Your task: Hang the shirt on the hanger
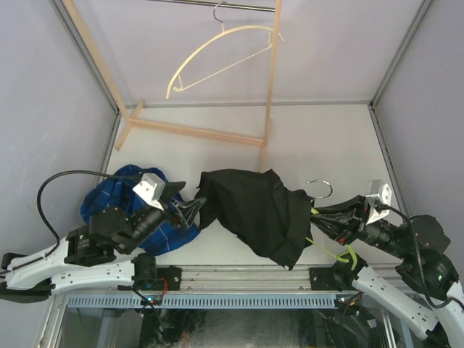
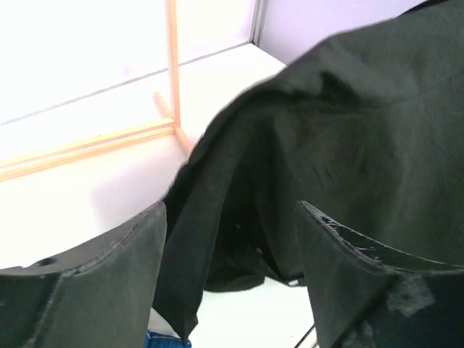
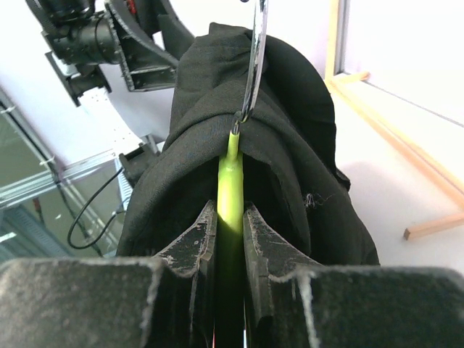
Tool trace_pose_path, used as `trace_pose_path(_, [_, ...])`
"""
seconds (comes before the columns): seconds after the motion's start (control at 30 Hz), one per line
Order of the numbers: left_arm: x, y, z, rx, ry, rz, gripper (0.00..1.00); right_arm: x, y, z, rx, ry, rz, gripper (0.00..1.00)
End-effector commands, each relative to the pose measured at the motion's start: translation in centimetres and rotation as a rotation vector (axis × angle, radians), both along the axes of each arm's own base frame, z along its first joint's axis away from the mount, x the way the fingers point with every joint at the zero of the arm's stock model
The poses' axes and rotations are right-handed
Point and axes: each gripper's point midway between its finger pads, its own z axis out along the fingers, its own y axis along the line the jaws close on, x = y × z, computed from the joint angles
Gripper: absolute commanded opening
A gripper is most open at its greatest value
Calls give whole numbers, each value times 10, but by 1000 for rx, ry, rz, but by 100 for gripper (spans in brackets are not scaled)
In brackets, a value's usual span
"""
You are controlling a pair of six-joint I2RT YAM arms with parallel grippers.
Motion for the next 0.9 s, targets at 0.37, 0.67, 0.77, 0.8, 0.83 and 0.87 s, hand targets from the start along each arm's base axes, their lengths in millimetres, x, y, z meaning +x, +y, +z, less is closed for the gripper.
trace_pose_path(0.37, [3,-34,-36,61,30,-30,55,-5,-15,52,137,-14,-52,0])
trace_pose_path(0.67, [4,-34,-64,81,7,-32,50,-18,-14,62,156,-21,4,0])
trace_pose_path(0.77, [10,-29,-68,108,-3,14,50,-21,-13,64,162,-19,20,0])
trace_pose_path(0.8, [12,-28,-69,119,-6,32,49,-22,-13,64,163,-16,28,0])
trace_pose_path(0.83, [15,-26,-70,129,-11,49,48,-23,-12,65,164,-15,35,0])
trace_pose_path(0.87, [17,-26,-72,142,-17,63,47,-24,-11,65,166,-14,41,0])
